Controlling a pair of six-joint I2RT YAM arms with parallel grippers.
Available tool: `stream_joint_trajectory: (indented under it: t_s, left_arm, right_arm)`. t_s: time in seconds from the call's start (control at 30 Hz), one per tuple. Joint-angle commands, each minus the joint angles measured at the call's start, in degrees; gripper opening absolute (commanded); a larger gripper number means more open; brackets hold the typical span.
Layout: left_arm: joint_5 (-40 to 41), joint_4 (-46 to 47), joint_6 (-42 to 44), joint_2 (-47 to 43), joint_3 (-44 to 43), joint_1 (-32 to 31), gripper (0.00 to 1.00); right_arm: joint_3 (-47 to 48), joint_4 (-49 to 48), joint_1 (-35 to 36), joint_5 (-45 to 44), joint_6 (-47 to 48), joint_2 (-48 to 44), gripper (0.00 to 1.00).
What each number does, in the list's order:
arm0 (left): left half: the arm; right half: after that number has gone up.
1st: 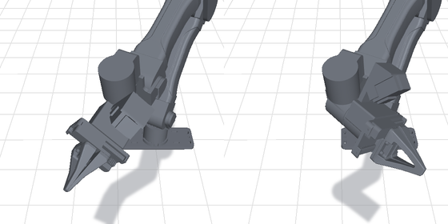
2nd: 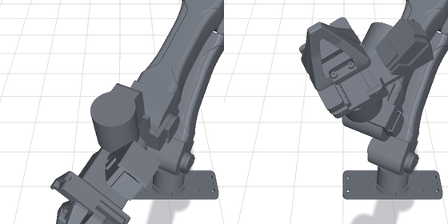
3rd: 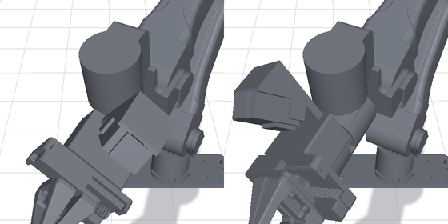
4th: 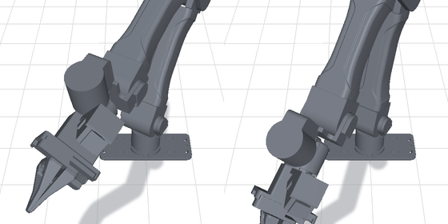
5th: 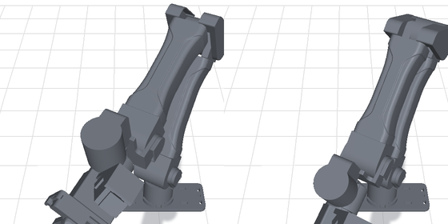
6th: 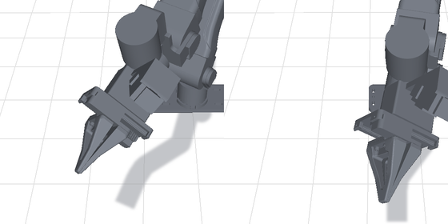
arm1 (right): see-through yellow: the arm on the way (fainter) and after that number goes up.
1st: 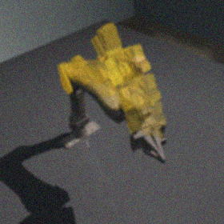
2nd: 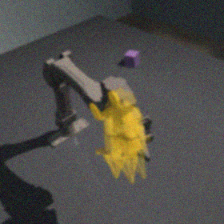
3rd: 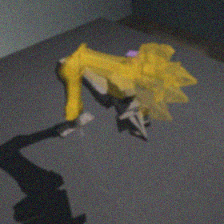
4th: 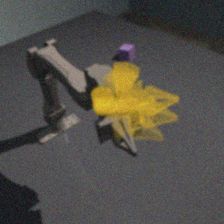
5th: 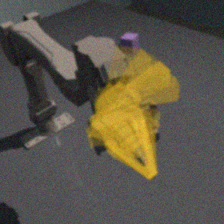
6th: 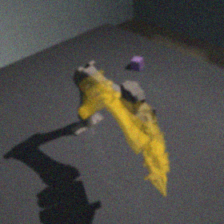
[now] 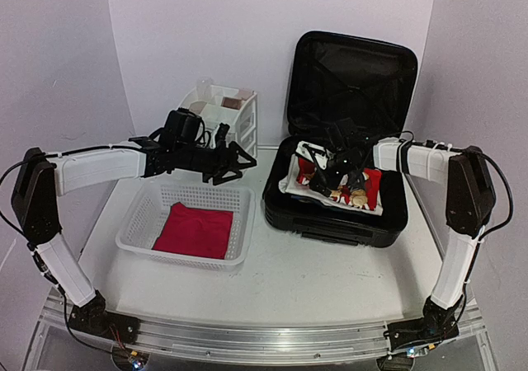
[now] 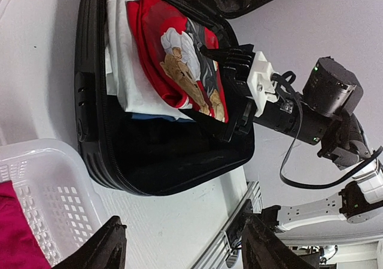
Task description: Open, take out, and arrange the luggage
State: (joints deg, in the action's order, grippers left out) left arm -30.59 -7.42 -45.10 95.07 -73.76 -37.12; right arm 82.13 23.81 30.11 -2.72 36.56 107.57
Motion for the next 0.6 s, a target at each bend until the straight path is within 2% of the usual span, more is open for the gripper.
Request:
stream_joint_trajectory:
  t_s: [0.0, 0.07, 0.17, 0.27, 0.4, 0.43, 0.47, 0.5, 0.53, 0.57]
  left_arm:
    - [-1.3, 2.6, -2.4, 2.2, -4.9, -0.5, 0.66]
    - [-0.1, 2.7, -7.2, 4.0, -6.4, -0.5, 0.65]
    - [1.1, 2.7, -18.6, 8.3, -9.4, -0.5, 0.63]
    - [-0.9, 2.7, -31.0, 14.2, -14.1, -0.5, 0.63]
    - [-0.9, 2.7, -38.1, 20.0, -22.0, -1.3, 0.67]
    - [0.1, 2.7, -39.9, 21.3, -23.2, -1.5, 0.67]
    - [0.6, 2.7, -42.0, 22.2, -24.2, -1.5, 0.68]
    - [0.9, 2.7, -43.9, 23.3, -25.2, -1.5, 0.69]
    - [1.3, 2.7, -46.1, 24.2, -26.0, -1.5, 0.69]
    - [1.9, 2.7, -48.1, 25.0, -26.6, -1.7, 0.69]
  right_arm:
    - [3.1, -0.8, -0.4, 0.9, -0.7, -1.0, 0.92]
    - [2.9, -0.8, -0.5, 2.9, -0.4, -0.3, 0.83]
    - [2.6, -1.0, -0.8, 5.8, -0.8, -0.1, 0.64]
    - [1.7, -2.1, -1.3, 7.9, -1.5, -0.3, 0.6]
    - [1.2, -2.1, -2.2, 10.8, -1.7, -0.4, 0.51]
    - [1.2, -2.1, -2.4, 12.2, -2.0, -0.3, 0.45]
    - [1.1, -2.1, -2.9, 13.9, -2.3, -0.4, 0.32]
    - [1.1, -2.0, -3.4, 15.7, -2.5, -0.5, 0.1]
    - [1.1, -1.9, -3.9, 16.6, -3.1, -0.6, 0.0]
    - [0.9, -1.9, -4.1, 16.9, -3.4, -0.6, 0.0]
